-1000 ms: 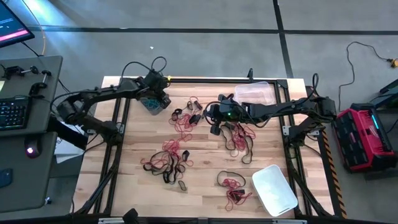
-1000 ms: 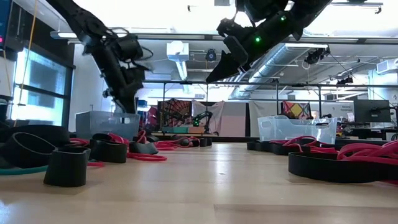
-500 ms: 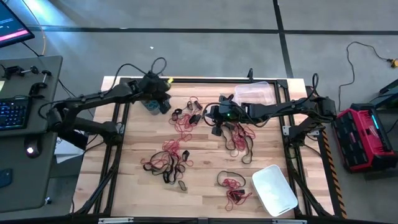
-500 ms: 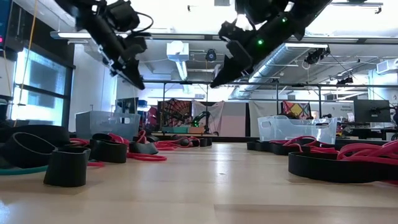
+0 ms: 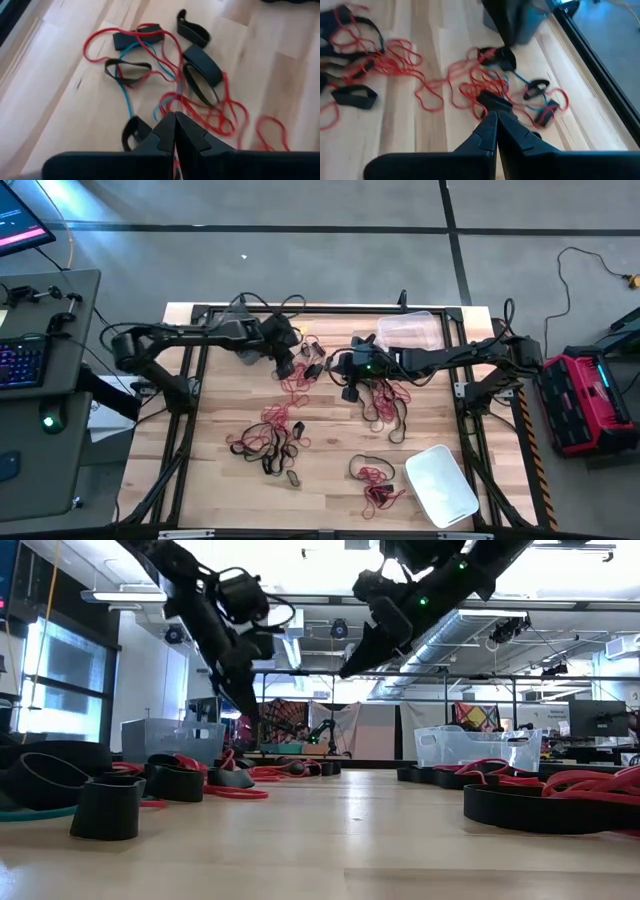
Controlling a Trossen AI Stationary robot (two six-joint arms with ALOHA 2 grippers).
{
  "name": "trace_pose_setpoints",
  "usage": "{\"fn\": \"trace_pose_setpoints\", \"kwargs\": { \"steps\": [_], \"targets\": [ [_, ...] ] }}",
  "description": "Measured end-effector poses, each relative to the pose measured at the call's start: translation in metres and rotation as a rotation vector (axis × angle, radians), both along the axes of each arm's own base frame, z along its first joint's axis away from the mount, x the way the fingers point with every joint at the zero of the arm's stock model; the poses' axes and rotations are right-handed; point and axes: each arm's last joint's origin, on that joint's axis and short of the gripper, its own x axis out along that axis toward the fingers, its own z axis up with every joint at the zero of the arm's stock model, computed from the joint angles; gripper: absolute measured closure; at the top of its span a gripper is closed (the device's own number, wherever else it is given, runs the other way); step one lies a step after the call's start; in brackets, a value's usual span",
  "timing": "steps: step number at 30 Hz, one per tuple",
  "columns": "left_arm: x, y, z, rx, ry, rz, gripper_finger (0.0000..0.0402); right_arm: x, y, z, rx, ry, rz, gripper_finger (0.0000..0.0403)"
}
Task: Sort rubber bands into baskets
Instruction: Put the blue rubber band into the black bin
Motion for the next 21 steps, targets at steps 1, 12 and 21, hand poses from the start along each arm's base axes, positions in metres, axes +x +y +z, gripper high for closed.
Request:
{"fn": "trace_pose_setpoints", "kwargs": {
  "steps": [1,12,21],
  "targets": [
    [0.003,0.001,-0.004,0.004,0.0,0.003,0.0396,0.001,0.0,0.0,0.001,-0.023,0.015,0.0403],
    [0.015,0.02,-0.043,0.036,0.061,0.032,0.0317,-0.014,0.002,-0.032,0.035,-0.192,0.081,0.0403],
    [0.016,0.038,-0.059,0.063,0.11,0.046,0.0301,-0.014,0.002,-0.032,0.048,-0.202,0.073,0.0403]
  ]
}}
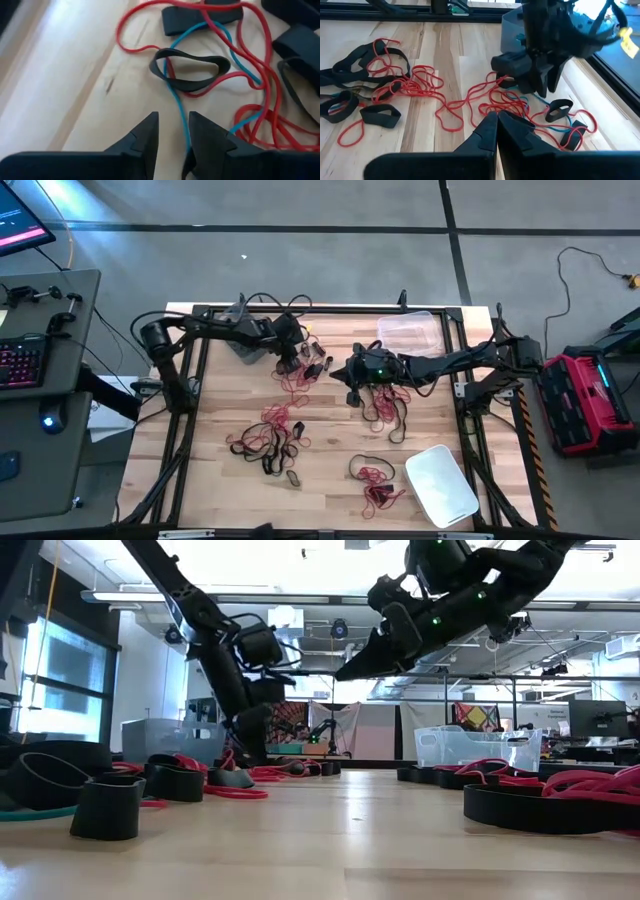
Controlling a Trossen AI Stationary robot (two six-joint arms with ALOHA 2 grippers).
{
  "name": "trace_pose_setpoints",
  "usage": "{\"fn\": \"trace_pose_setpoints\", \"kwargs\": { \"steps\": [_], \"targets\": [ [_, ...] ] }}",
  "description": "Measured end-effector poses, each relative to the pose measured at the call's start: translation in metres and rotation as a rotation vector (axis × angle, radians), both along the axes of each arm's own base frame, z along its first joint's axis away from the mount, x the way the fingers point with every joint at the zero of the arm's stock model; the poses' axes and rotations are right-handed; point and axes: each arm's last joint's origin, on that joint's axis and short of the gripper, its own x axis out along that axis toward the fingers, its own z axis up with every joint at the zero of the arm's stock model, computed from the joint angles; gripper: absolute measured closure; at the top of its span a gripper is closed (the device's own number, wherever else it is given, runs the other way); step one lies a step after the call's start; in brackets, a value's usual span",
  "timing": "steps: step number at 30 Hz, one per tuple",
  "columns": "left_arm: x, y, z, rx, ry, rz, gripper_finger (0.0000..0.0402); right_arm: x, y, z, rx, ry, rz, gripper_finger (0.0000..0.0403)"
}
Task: Sort rubber bands into baskets
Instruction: Put the blue rubber band into the black bin
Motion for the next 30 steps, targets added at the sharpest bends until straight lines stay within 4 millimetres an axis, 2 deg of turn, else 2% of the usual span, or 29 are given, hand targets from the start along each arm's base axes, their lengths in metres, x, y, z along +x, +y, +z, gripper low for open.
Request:
{"fn": "trace_pose_setpoints", "kwargs": {
  "steps": [12,16,20,24,30],
  "targets": [
    [0.008,0.004,-0.008,-0.007,0.036,-0.037,0.0305,0.0,0.0,0.0,0.0,-0.001,0.0,0.0403],
    [0.007,0.004,-0.008,-0.01,0.045,-0.042,0.0331,0.0,0.0,0.0,0.0,-0.002,0.0,0.0403],
    [0.008,0.002,-0.008,0.005,0.057,-0.082,0.0384,0.0,0.0,0.0,0.001,-0.002,0.0,0.0403],
    [0.007,-0.001,-0.003,0.019,0.061,-0.087,0.0397,0.0,0.0,0.0,0.0,-0.002,0.0,0.0403],
    [0.005,-0.003,0.02,0.072,0.009,-0.079,0.0401,0.0,0.0,0.0,0.001,-0.002,-0.001,0.0403]
  ]
}}
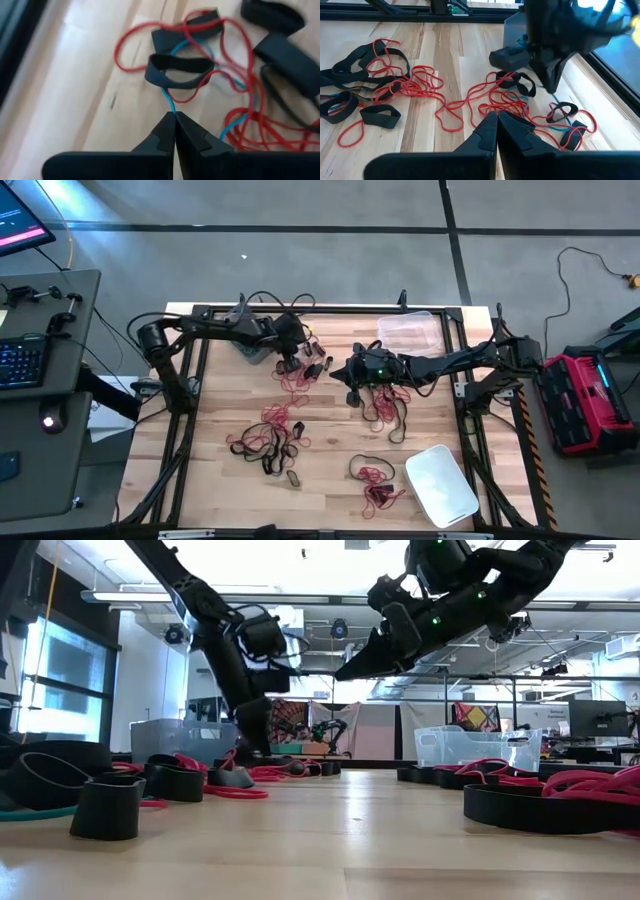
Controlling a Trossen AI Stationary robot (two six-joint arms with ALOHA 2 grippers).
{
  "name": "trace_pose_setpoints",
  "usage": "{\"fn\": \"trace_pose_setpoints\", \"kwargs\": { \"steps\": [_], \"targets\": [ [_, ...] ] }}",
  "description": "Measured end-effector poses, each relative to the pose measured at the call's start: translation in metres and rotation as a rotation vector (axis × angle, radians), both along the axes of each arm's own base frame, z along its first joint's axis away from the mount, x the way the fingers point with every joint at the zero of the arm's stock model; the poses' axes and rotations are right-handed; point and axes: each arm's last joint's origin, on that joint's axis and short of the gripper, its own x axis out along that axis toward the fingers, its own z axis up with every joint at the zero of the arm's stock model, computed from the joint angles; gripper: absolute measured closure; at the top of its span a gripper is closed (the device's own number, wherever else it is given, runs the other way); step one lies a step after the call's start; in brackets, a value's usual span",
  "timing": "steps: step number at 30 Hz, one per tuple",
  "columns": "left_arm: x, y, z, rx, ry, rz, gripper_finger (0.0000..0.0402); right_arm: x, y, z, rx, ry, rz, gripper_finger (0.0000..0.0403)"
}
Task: Sort rubber bands into baskets
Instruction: Put the blue rubber band into the black bin
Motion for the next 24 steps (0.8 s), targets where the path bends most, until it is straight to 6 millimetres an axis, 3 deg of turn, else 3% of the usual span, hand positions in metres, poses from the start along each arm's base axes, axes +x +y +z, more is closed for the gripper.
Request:
{"fn": "trace_pose_setpoints", "kwargs": {
  "steps": [6,11,18,24],
  "targets": [
    [-0.006,-0.007,0.032,0.062,-0.062,0.009,0.0401,0.0,0.0,0.0,0.0,0.0,0.0,0.0403],
    [-0.014,-0.018,0.069,0.148,-0.162,0.013,0.0401,0.0,0.0,0.0,0.0,0.0,0.0,0.0403],
    [-0.038,-0.029,0.118,0.263,-0.282,0.06,0.0401,0.0,0.0,0.0,0.0,0.0,-0.001,0.0403],
    [-0.063,-0.036,0.142,0.353,-0.273,0.143,0.0401,0.0,0.0,0.0,0.004,-0.001,-0.002,0.0403]
  ]
}}
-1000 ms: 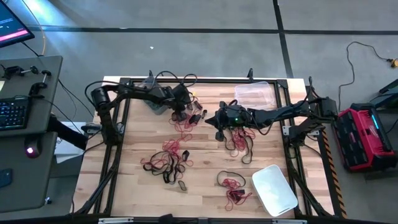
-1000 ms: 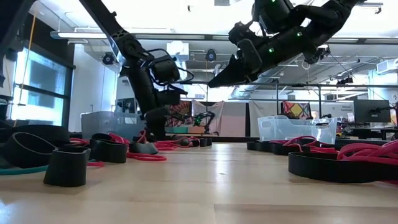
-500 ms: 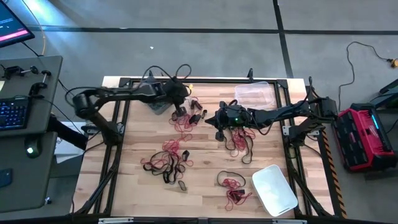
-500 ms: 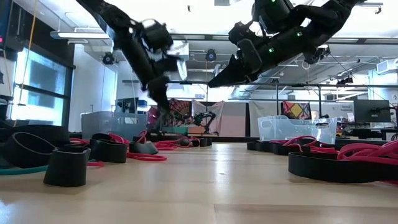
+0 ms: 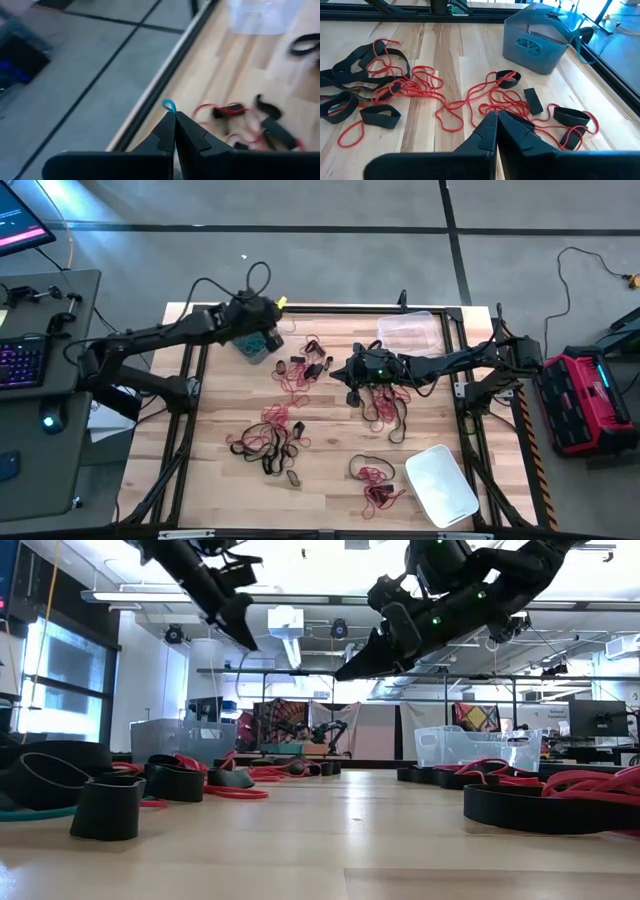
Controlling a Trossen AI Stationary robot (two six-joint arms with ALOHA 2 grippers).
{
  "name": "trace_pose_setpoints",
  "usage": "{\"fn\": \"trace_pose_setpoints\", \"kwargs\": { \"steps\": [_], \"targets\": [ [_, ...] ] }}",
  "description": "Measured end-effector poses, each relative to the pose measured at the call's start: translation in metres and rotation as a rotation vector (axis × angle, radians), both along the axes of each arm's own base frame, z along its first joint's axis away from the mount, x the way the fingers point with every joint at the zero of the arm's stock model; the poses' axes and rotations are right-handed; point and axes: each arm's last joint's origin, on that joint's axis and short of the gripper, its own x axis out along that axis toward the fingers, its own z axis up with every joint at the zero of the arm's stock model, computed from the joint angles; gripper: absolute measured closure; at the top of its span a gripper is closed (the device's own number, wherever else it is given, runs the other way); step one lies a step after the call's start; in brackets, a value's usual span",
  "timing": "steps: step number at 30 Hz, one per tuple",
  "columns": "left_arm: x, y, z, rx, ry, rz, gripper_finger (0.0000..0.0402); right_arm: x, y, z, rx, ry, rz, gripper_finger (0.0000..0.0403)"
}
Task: Sort rubber bands into baskets
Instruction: Put the blue rubber band into the black bin
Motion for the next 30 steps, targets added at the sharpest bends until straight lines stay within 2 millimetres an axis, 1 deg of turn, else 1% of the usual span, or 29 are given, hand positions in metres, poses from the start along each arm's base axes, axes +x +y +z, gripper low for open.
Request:
{"fn": "trace_pose_setpoints", "kwargs": {
  "steps": [5,10,13,23,27,30],
  "targets": [
    [-0.021,0.001,0.003,0.033,0.089,0.145,0.0401,0.0,0.0,0.0,0.003,-0.001,-0.002,0.0403],
    [-0.037,0.007,-0.004,-0.009,0.196,0.26,0.0401,0.0,0.0,0.0,0.003,-0.003,-0.002,0.0403],
    [-0.043,0.01,-0.014,-0.066,0.216,0.267,0.0401,0.0,0.0,0.0,0.003,-0.004,-0.002,0.0403],
    [-0.061,0.015,-0.057,-0.227,0.278,0.275,0.0401,0.0,0.0,0.0,0.012,-0.005,-0.006,0.0403],
    [-0.064,0.014,-0.066,-0.256,0.289,0.282,0.0393,0.0,0.0,0.0,0.011,-0.005,-0.005,0.0403],
    [-0.065,0.013,-0.069,-0.261,0.298,0.282,0.0374,0.0,0.0,0.0,0.011,-0.005,-0.005,0.0403]
  ]
}}
